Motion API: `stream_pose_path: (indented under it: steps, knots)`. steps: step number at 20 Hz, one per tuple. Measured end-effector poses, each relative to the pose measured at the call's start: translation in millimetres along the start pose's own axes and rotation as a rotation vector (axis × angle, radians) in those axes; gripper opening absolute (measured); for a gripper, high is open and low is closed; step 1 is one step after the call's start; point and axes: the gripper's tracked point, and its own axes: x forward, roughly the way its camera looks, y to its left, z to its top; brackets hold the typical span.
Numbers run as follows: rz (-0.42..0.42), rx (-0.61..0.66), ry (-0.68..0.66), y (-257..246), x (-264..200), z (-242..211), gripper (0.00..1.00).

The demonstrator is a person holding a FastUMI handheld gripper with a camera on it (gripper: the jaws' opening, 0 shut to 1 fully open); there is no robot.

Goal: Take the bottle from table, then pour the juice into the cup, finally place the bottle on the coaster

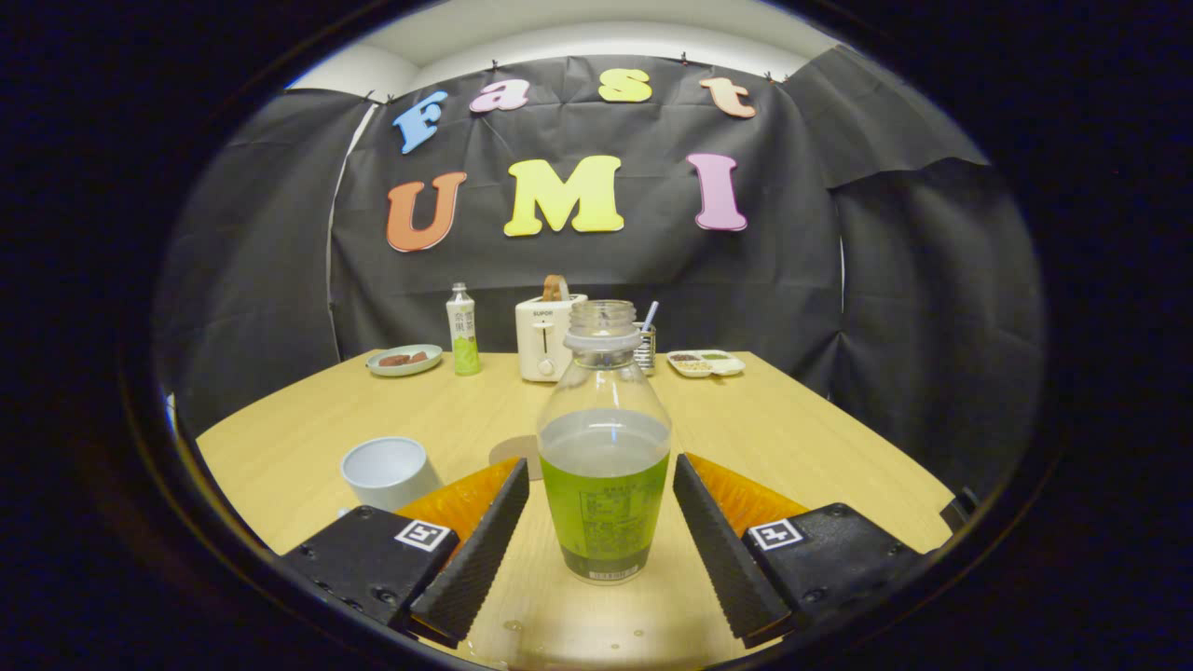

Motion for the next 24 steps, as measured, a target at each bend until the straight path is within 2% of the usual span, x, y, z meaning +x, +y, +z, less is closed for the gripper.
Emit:
stream_pose_path:
  steps: [3,6,13,18,21,24]
  knots:
    - [0.0,0.042,0.023,-5,14,-2,0.98]
    - [0.0,0.065,0.01,-9,14,1,0.82]
    - [-0.007,0.018,0.019,-17,-3,1,0.8]
    - [-0.084,-0.103,0.0,-34,-20,17,0.8]
    - [-0.092,-0.151,0.069,-39,-22,11,0.79]
    - [-0.146,-0.285,0.079,-52,-27,22,0.79]
